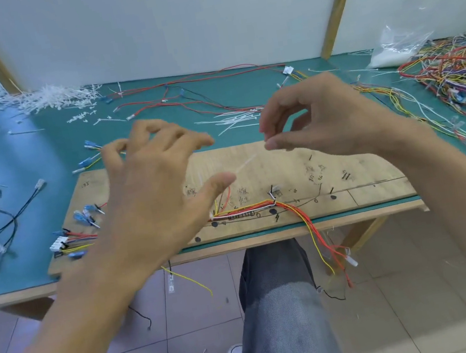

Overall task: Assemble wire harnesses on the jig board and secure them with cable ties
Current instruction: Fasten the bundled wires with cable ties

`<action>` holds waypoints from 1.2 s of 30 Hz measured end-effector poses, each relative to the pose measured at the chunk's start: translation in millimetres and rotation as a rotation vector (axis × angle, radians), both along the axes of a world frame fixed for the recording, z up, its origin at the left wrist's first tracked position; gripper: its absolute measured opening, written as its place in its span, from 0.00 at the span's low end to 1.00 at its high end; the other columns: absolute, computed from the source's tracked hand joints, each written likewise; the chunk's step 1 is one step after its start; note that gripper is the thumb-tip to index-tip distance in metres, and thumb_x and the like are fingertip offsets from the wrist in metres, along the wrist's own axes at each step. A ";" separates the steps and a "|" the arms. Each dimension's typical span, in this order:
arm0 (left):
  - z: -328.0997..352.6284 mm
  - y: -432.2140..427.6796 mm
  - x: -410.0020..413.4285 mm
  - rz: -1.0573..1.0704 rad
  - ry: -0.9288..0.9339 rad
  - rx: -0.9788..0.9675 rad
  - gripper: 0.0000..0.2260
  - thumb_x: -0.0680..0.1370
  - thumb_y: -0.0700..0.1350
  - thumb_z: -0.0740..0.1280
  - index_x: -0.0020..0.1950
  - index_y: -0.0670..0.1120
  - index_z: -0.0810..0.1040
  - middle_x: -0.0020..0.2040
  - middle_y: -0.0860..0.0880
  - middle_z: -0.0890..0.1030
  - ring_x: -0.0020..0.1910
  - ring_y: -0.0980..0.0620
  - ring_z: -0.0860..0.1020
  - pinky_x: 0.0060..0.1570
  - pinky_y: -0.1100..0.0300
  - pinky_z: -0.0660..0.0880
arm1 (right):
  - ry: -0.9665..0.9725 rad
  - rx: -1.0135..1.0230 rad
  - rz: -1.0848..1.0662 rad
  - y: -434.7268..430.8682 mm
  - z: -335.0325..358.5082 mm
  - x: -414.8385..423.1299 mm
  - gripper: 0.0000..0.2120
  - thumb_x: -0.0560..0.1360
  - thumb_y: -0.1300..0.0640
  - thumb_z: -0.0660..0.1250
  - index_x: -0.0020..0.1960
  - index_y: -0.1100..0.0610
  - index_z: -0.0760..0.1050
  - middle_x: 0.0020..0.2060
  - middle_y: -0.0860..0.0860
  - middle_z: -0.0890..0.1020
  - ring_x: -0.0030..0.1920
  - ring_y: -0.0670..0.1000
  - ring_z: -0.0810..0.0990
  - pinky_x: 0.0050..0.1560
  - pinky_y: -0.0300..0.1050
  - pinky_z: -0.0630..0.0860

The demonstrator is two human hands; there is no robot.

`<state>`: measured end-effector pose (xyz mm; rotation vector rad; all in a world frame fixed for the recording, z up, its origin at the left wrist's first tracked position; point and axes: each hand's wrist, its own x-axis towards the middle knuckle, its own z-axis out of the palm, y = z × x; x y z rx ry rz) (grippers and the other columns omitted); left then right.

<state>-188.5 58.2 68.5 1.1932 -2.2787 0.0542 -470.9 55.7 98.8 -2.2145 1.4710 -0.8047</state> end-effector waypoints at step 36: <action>-59.8 10.7 -60.3 0.019 -0.160 0.196 0.03 0.75 0.53 0.74 0.48 0.61 0.86 0.50 0.59 0.80 0.54 0.59 0.77 0.61 0.47 0.52 | -0.811 -0.151 -0.412 18.9 -112.1 35.1 0.10 0.83 0.56 0.71 0.50 0.63 0.83 0.40 0.58 0.84 0.36 0.51 0.79 0.38 0.44 0.79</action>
